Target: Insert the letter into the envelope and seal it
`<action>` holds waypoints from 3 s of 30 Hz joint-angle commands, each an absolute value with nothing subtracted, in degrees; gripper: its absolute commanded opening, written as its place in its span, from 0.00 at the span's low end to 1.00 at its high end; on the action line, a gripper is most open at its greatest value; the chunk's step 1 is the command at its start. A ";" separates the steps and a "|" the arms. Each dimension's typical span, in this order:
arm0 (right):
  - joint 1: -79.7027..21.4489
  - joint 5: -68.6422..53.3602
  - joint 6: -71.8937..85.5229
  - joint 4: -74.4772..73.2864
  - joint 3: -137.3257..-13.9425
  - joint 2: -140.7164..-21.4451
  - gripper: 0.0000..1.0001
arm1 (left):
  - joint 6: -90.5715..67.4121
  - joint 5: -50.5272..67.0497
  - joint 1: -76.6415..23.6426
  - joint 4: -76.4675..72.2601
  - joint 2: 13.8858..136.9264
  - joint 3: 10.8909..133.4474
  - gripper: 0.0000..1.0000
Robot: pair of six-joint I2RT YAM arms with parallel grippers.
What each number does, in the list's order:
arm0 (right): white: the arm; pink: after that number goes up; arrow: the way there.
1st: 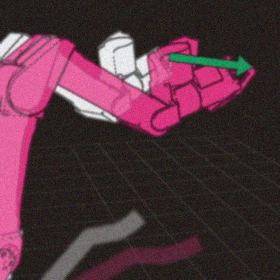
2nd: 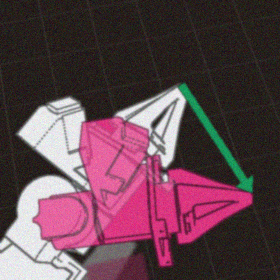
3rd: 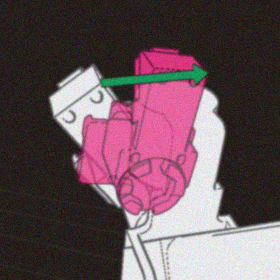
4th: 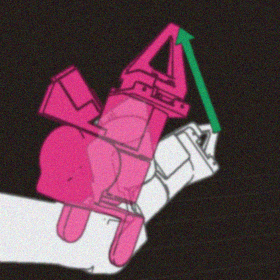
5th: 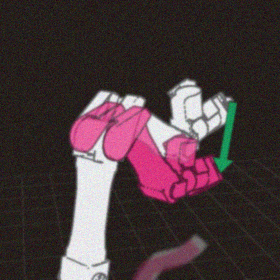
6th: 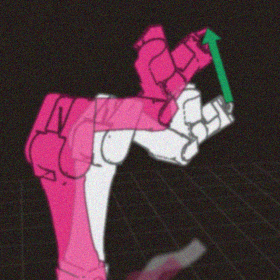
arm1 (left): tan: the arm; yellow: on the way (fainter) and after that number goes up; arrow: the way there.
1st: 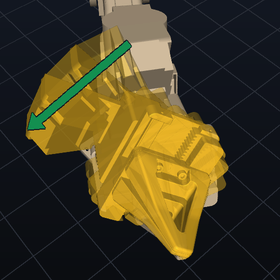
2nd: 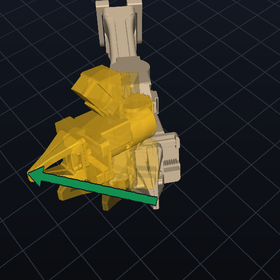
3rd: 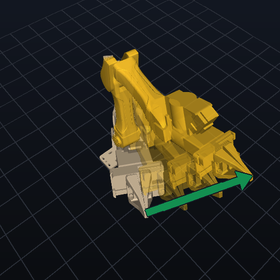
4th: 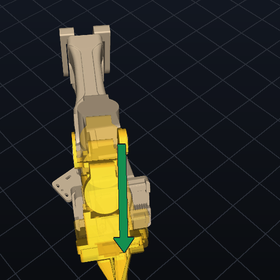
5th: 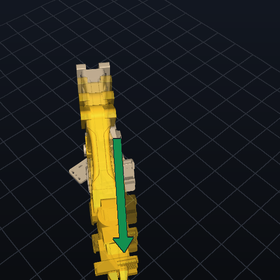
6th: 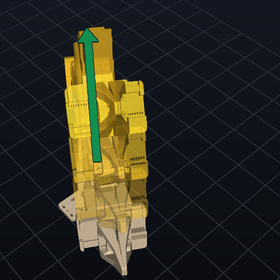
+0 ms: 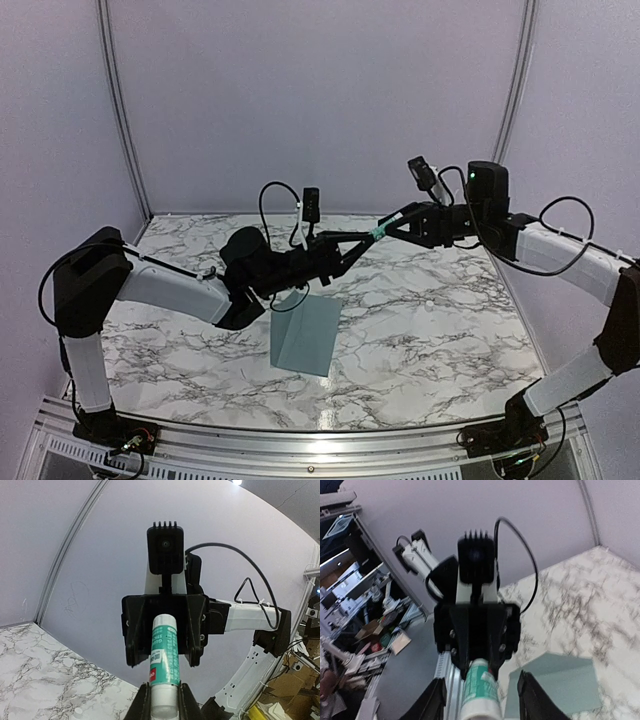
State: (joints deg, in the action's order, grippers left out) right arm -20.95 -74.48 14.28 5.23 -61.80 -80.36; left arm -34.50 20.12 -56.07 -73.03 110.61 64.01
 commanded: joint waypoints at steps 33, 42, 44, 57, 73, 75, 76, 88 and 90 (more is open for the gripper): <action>-51.86 3.38 -53.99 -43.78 -73.59 -81.29 0.49 | -46.93 29.41 -53.00 -26.50 95.12 59.55 0.02; -52.08 3.39 -52.51 -42.57 -72.14 -82.44 0.40 | -47.11 30.54 -53.04 -26.49 95.04 59.83 0.02; -52.07 3.00 -52.58 -42.55 -72.16 -82.44 0.35 | -47.02 30.65 -53.03 -26.47 95.08 59.93 0.02; -50.59 -4.44 -47.87 -39.79 -70.32 -82.27 0.07 | -37.57 20.11 -52.79 -26.53 89.32 56.70 0.46; -37.39 -41.36 -22.43 -31.30 -76.13 -82.09 0.06 | -16.11 -7.52 -59.88 -56.34 75.87 40.29 0.58; -35.82 -46.33 -19.83 -29.69 -75.67 -82.16 0.06 | -15.93 -5.32 -60.25 -61.08 78.57 41.21 0.58; -34.99 -48.88 -18.58 -28.90 -75.34 -82.28 0.06 | -16.04 -4.36 -60.47 -62.41 80.19 42.03 0.58; -33.16 -59.83 -11.74 -23.80 -72.81 -83.00 0.07 | -22.58 2.53 -61.52 -73.74 95.62 50.88 0.59; -33.16 -60.42 -11.10 -23.25 -72.46 -82.97 0.07 | -22.60 3.61 -61.52 -73.74 96.75 51.99 0.58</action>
